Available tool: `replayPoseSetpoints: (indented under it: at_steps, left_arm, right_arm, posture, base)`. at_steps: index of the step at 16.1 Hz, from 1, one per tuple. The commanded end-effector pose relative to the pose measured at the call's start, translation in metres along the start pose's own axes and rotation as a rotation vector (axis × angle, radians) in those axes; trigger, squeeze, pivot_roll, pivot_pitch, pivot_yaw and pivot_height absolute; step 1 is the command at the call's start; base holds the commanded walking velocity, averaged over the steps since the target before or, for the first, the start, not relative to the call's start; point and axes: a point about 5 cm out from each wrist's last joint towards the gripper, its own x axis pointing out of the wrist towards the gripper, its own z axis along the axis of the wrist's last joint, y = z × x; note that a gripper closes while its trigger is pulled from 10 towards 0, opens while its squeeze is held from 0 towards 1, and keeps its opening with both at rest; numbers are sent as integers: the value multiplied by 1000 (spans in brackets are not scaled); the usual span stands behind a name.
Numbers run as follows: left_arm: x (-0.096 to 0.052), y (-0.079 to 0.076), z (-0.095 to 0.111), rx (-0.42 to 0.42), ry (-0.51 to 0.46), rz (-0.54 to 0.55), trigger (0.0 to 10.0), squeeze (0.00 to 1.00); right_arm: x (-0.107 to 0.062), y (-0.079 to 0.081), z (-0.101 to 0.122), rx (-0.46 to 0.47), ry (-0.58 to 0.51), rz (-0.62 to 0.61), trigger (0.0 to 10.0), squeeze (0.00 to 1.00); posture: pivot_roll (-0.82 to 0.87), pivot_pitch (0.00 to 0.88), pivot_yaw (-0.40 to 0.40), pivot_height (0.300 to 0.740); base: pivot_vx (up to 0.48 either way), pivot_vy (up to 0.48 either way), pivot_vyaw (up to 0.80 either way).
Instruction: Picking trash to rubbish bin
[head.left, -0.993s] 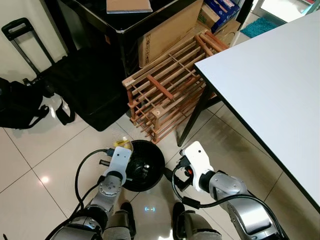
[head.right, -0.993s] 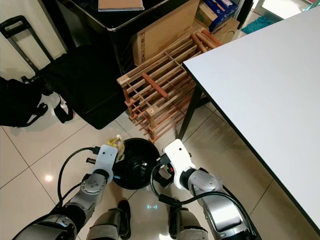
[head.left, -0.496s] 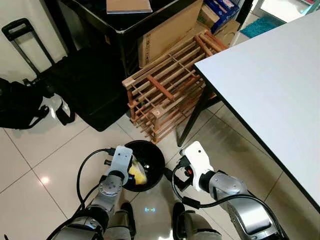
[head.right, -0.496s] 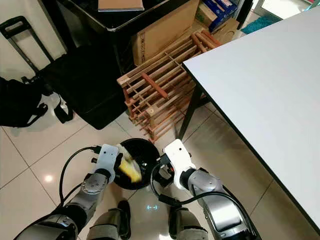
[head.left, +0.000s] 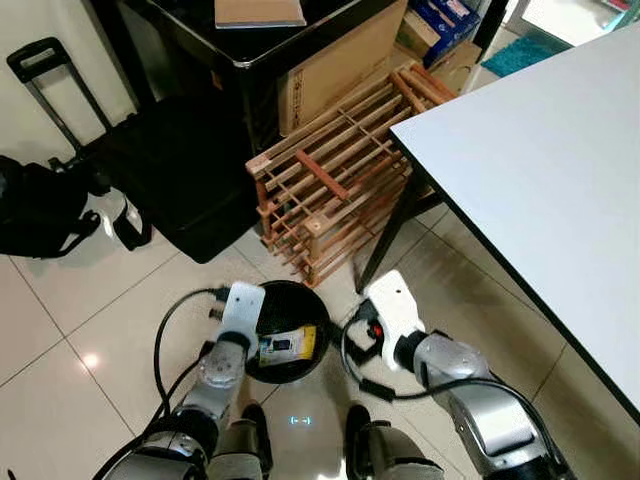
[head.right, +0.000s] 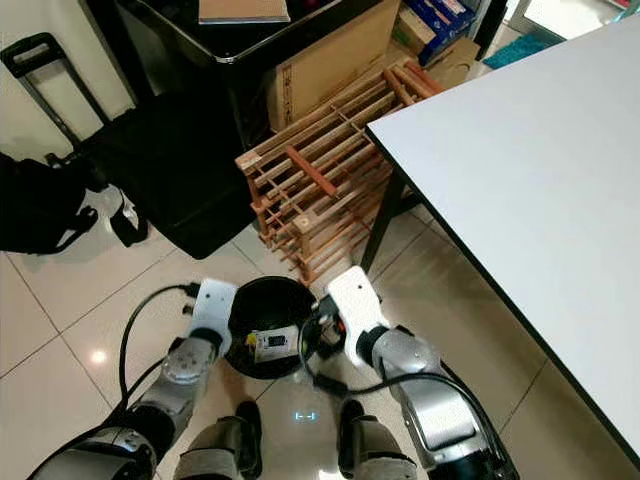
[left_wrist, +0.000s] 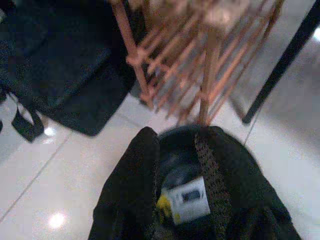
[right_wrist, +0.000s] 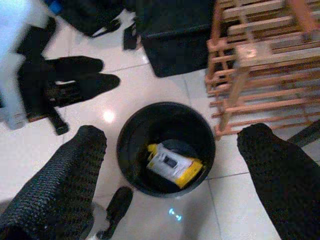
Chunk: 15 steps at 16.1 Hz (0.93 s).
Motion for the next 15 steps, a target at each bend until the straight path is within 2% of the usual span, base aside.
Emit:
replayPoseSetpoints:
  at_steps: [1, 6, 10, 12, 15]
  left_arm:
    - [-4, -6, -3, -28, -13, -18, 10000, 0]
    - [-3, 1, 28, -46, -197, 25, 10000, 0]
    - [-2, 14, 49, -26, -282, 80, 10000, 0]
    - [-2, 25, 69, -52, -348, 127, 10000, 0]
    - [2, 32, 96, -76, -414, 143, 10000, 0]
  right_arm:
    - [1, -6, 1, 14, -26, -49, 10000, 0]
    - [6, -45, 24, 20, -172, -321, 10000, 0]
    - [9, -60, 38, 52, -268, -435, 10000, 0]
    - [6, -73, 53, 81, -362, -527, 10000, 0]
    - [3, -90, 68, 84, -442, -589, 10000, 0]
  posture:
    - [-59, 284, -8, 740]
    - [-36, 238, 7, 740]
    - [-17, 208, 19, 740]
    - [-16, 174, 32, 740]
    - [-20, 134, 42, 740]
  base:
    - [0, 0, 0]
    - [0, 0, 0]
    - [0, 0, 0]
    - [0, 0, 0]
    - [0, 0, 0]
